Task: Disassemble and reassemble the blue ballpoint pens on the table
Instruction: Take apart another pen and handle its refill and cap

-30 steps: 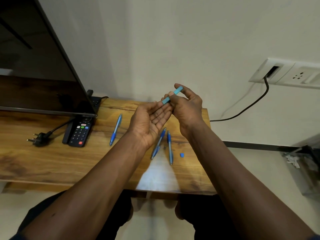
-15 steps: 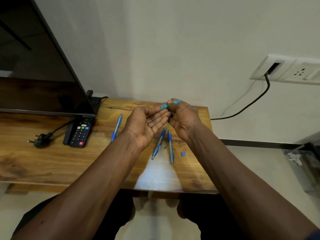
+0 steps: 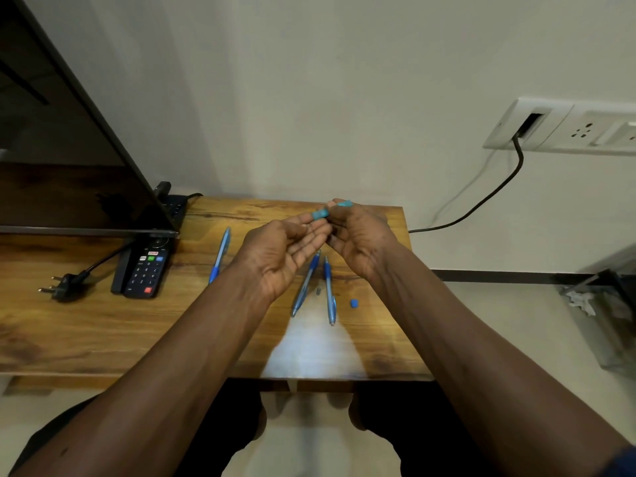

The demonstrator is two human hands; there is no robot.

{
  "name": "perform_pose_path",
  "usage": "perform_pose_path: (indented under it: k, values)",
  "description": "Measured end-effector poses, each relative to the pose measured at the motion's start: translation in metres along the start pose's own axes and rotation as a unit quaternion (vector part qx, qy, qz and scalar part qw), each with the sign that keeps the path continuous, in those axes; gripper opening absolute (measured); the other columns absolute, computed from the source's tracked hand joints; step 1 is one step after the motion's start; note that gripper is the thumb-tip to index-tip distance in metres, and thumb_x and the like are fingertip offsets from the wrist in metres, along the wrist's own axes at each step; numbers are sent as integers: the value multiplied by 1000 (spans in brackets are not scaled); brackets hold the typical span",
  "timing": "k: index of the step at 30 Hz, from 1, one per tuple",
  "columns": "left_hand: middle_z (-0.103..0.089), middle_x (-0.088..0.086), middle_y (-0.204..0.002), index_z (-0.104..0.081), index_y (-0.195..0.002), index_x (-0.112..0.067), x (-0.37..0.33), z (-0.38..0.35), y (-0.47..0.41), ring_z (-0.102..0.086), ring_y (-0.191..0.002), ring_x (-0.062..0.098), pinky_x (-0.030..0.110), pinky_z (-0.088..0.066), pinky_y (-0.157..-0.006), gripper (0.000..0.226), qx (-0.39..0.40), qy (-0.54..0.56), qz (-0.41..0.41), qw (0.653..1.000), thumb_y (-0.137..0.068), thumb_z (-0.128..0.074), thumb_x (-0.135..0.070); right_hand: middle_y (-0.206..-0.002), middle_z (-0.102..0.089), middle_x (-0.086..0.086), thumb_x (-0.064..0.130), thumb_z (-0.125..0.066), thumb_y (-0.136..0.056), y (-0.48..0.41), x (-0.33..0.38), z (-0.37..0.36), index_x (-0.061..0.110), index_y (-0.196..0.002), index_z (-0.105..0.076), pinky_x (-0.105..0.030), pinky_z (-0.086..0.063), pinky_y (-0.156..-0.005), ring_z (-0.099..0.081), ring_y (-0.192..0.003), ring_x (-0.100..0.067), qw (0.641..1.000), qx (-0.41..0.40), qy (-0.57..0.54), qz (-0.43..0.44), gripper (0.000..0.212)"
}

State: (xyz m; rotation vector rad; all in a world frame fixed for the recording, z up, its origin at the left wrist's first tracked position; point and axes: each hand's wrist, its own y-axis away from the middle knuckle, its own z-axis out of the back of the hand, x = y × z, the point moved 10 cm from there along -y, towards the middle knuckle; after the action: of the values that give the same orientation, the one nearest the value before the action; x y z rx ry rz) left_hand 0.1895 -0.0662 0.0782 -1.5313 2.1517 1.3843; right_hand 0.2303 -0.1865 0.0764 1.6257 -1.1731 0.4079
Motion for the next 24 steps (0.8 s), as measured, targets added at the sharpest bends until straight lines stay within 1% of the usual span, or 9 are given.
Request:
perform_pose_path:
  k: [3, 6, 9, 12, 14, 16, 18, 21, 24]
  values:
    - [-79, 22, -98, -68, -112, 6, 1, 2, -2, -80, -83, 22, 28, -65, -75, 22, -5, -8, -6, 1000, -103, -48, 9, -104, -70, -20, -3, -64, -94, 1, 0, 0, -7, -124, -62, -30, -63, -66, -71, -80, -22, 1000, 6, 1, -7, 30]
    - [-79, 22, -95, -68, -106, 5, 0, 3, -2, -81, -82, 23, 29, -66, -75, 12, -16, -14, -15, 1000, -101, -57, 6, -98, -70, -18, -2, -64, -95, 2, 1, -1, -6, -120, -63, -28, -63, -66, -71, -76, -20, 1000, 16, 4, -11, 26]
    - [-79, 22, -94, -69, -107, 6, 1, 5, -3, -81, -82, 23, 30, -66, -75, 11, -30, -24, -16, 999, -101, -62, -1, -97, -71, -17, -1, -64, -95, 2, -1, -1, -4, -117, -64, -28, -63, -66, -72, -77, -20, 999, 24, 13, -18, 23]
    - [-79, 22, -99, -70, -111, 6, 2, 6, -3, -80, -87, 26, 31, -66, -76, 26, -30, -22, 4, 999, -105, -58, -16, -98, -70, -19, -2, -64, -95, 0, -4, 3, -5, -116, -64, -30, -62, -69, -70, -81, -22, 999, 19, 19, -23, 21]
    - [-78, 24, -104, -70, -114, 7, 4, 6, -1, -79, -94, 29, 32, -65, -80, 34, -24, -12, 18, 999, -105, -53, -21, -92, -70, -17, -1, -64, -95, 1, -8, 5, -3, -108, -65, -29, -62, -67, -70, -78, -21, 999, 23, 20, -35, 13]
    - [-77, 26, -106, -69, -117, 8, 4, 4, 1, -78, -98, 31, 34, -65, -81, 37, -17, -1, 24, 1000, -104, -48, -19, -89, -70, -16, -1, -64, -95, 1, -12, 7, -1, -100, -65, -30, -61, -70, -69, -78, -21, 998, 23, 13, -51, 5]
    - [-77, 26, -107, -68, -118, 10, 5, 4, 2, -78, -99, 32, 35, -64, -83, 39, -15, 6, 23, 1000, -100, -44, -15, -91, -69, -16, 0, -63, -95, 0, -14, 6, -1, -98, -65, -31, -61, -75, -69, -80, -22, 998, 21, 8, -61, 3]
    - [-77, 26, -108, -68, -118, 11, 4, 4, 1, -79, -97, 31, 35, -64, -84, 41, -13, 14, 16, 1000, -97, -39, -10, -96, -68, -18, 0, -63, -94, -3, -17, 4, -3, -101, -65, -31, -61, -74, -68, -82, -23, 998, 17, 4, -67, 8]
    - [-77, 26, -108, -68, -115, 10, 2, 5, 0, -79, -95, 30, 34, -64, -84, 42, -11, 15, 9, 1000, -95, -36, -8, -99, -69, -19, 0, -64, -94, -5, -20, 2, -5, -110, -65, -31, -62, -70, -70, -82, -23, 997, 16, -10, -77, 17]
